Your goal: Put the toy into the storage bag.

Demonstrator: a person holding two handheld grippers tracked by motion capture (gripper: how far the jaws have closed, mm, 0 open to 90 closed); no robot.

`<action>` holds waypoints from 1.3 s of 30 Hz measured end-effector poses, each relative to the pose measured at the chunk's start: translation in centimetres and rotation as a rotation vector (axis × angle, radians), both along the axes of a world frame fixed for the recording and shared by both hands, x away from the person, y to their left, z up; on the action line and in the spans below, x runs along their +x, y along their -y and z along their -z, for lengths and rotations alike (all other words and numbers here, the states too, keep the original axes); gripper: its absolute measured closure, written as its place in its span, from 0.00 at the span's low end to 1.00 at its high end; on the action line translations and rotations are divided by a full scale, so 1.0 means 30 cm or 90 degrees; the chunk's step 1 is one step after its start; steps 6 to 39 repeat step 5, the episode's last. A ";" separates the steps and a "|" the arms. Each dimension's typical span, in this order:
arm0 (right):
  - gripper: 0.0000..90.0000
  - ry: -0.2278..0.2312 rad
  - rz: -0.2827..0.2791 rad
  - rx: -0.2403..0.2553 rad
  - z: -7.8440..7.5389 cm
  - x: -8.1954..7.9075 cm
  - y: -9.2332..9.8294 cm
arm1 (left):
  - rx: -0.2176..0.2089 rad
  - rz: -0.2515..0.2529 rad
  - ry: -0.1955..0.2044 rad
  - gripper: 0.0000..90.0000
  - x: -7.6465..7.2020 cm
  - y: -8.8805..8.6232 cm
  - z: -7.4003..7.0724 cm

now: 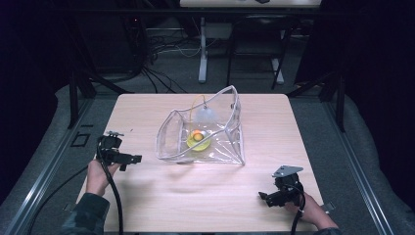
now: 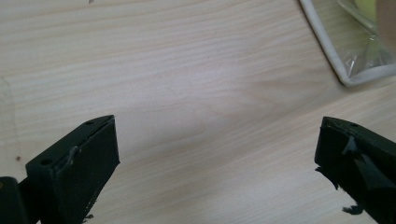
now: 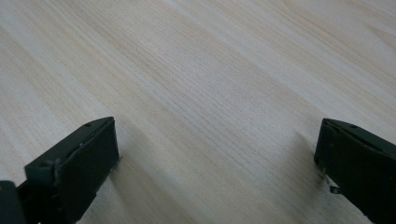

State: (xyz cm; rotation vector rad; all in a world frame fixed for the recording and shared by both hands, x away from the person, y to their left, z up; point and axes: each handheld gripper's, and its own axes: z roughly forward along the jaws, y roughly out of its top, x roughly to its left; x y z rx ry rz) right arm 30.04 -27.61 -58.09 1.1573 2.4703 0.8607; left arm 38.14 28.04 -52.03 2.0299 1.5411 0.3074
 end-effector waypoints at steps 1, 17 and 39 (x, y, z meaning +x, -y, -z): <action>0.00 0.000 0.000 0.000 0.000 0.000 0.000 | -0.008 -0.006 0.005 0.00 -0.006 -0.006 0.015; 0.00 0.001 0.001 -0.001 0.000 0.000 -0.001 | -0.031 -0.020 -0.009 0.00 -0.010 -0.027 0.074; 0.00 0.001 0.001 -0.001 0.000 0.000 -0.001 | -0.031 -0.020 -0.009 0.00 -0.010 -0.027 0.074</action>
